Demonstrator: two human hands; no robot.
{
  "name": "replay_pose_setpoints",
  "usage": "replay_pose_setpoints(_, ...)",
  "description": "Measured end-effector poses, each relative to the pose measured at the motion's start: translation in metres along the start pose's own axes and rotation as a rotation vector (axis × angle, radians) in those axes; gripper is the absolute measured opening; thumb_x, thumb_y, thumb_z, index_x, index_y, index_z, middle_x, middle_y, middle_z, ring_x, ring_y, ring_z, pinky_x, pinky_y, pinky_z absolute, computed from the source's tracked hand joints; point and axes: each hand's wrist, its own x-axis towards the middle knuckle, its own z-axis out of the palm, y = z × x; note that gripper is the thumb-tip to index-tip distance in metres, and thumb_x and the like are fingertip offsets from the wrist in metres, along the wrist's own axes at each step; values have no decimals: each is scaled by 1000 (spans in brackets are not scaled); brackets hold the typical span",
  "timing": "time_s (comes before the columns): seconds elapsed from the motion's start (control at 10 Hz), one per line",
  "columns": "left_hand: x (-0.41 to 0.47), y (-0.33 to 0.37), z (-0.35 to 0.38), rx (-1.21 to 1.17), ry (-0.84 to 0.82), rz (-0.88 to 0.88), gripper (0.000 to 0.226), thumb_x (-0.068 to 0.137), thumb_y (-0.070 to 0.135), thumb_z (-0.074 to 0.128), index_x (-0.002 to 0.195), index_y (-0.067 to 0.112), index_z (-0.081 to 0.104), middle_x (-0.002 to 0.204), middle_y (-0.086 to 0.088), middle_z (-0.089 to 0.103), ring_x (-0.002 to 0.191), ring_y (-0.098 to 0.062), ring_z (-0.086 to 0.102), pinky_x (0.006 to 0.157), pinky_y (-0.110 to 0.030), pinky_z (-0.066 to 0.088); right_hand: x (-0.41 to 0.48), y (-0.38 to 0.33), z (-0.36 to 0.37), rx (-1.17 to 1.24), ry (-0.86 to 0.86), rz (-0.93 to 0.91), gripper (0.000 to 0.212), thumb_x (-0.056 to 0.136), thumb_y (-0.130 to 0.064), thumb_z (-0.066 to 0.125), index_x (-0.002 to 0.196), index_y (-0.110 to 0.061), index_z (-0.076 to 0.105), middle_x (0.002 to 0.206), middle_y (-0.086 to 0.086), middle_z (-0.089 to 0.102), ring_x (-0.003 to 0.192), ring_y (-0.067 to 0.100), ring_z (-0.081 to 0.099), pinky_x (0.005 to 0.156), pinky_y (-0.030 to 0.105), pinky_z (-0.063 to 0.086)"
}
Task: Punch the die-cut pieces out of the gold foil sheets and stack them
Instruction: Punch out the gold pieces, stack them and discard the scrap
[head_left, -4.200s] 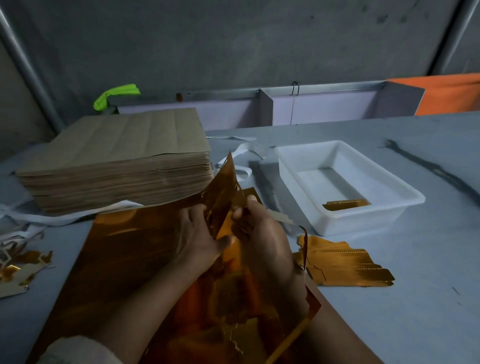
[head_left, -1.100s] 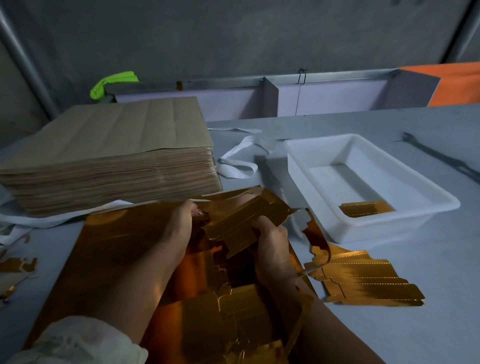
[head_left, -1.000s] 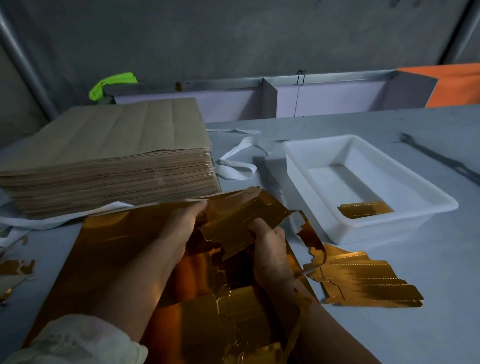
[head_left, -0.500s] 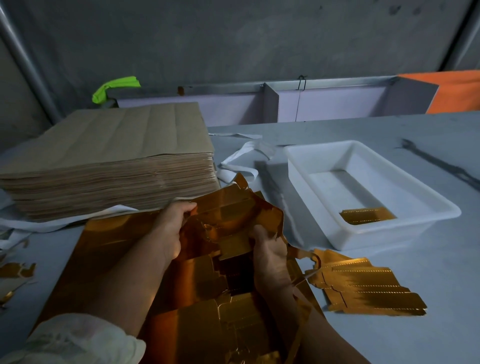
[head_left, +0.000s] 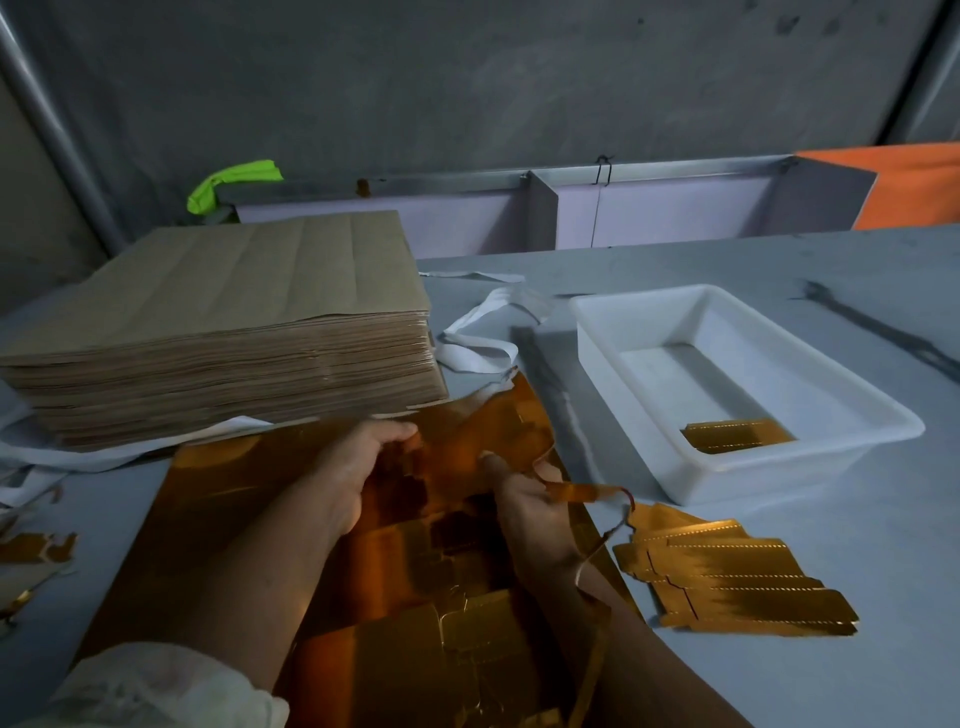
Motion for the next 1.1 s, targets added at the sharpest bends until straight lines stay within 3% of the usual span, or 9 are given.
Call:
replay_pose_setpoints(0.2, 3, -9, 3, 173, -20, 56, 38, 78, 41, 74, 101, 11, 70, 107, -14, 68, 101, -34, 63, 95, -52, 48, -4, -17, -3, -91, -144, 103, 36, 100, -18, 54, 130, 1, 52, 129, 27, 60, 117, 38, 60, 101, 47, 49)
replay_pose_setpoints(0.3, 4, -10, 3, 184, -46, 87, 34, 82, 38, 72, 103, 11, 71, 99, -13, 75, 92, -31, 70, 79, -41, 54, -4, -21, 0, 12, -152, 85, 48, 93, -38, 62, 132, -12, 54, 124, 12, 65, 104, 25, 66, 84, 37, 56)
replay_pose_setpoints(0.4, 3, -8, 0, 93, -72, 59, 32, 84, 37, 71, 99, 9, 71, 91, -15, 75, 82, -32, 73, 70, -41, 58, 4, -11, 6, 122, 3, 85, 35, 99, -17, 55, 129, 1, 56, 108, 16, 68, 80, 19, 68, 69, 32, 60)
replay_pose_setpoints(0.6, -1, -4, -2, 36, -70, 28, 31, 77, 39, 74, 93, 12, 73, 92, -13, 75, 92, -34, 70, 88, -49, 54, 8, -3, 11, -291, -6, -20, 27, 107, -17, 36, 114, -5, 59, 111, 14, 64, 113, 29, 61, 98, 28, 45)
replay_pose_setpoints(0.7, -1, -9, 0, 121, -70, 67, 42, 78, 40, 76, 108, 13, 68, 106, -13, 71, 100, -34, 65, 89, -48, 52, 11, -10, 20, -233, 7, -64, 27, 104, -20, 47, 112, 0, 63, 103, 14, 65, 97, 31, 64, 96, 40, 50)
replay_pose_setpoints(0.8, 1, -13, 5, 227, -40, 142, 30, 80, 39, 76, 98, 18, 66, 95, -2, 70, 92, -22, 64, 80, -38, 49, 14, -13, 22, -2, 33, 9, 30, 97, -37, 57, 102, -9, 68, 103, 16, 71, 96, 33, 69, 88, 43, 55)
replay_pose_setpoints(0.9, 0, -14, 7, 301, -28, 167, 26, 81, 40, 74, 93, 18, 65, 97, -4, 68, 92, -21, 62, 80, -38, 47, 14, -15, 22, -91, -9, 93, 31, 101, -33, 53, 117, -8, 63, 111, 15, 69, 103, 25, 67, 89, 36, 54)
replay_pose_setpoints(1.0, 1, -16, 5, 310, -30, 196, 29, 87, 46, 67, 89, 17, 66, 98, -4, 68, 96, -20, 61, 86, -40, 47, 16, -11, 22, -83, 48, 48, 19, 99, -28, 56, 97, -12, 67, 75, -1, 72, 68, 10, 69, 65, 27, 58)
replay_pose_setpoints(1.1, 2, -14, 6, 296, -8, 181, 37, 96, 48, 54, 92, 14, 67, 100, -3, 67, 93, -18, 59, 86, -40, 43, 12, -5, 23, 21, 14, 22, 20, 86, -50, 67, 73, -34, 67, 71, -8, 69, 62, 2, 65, 73, 23, 58)
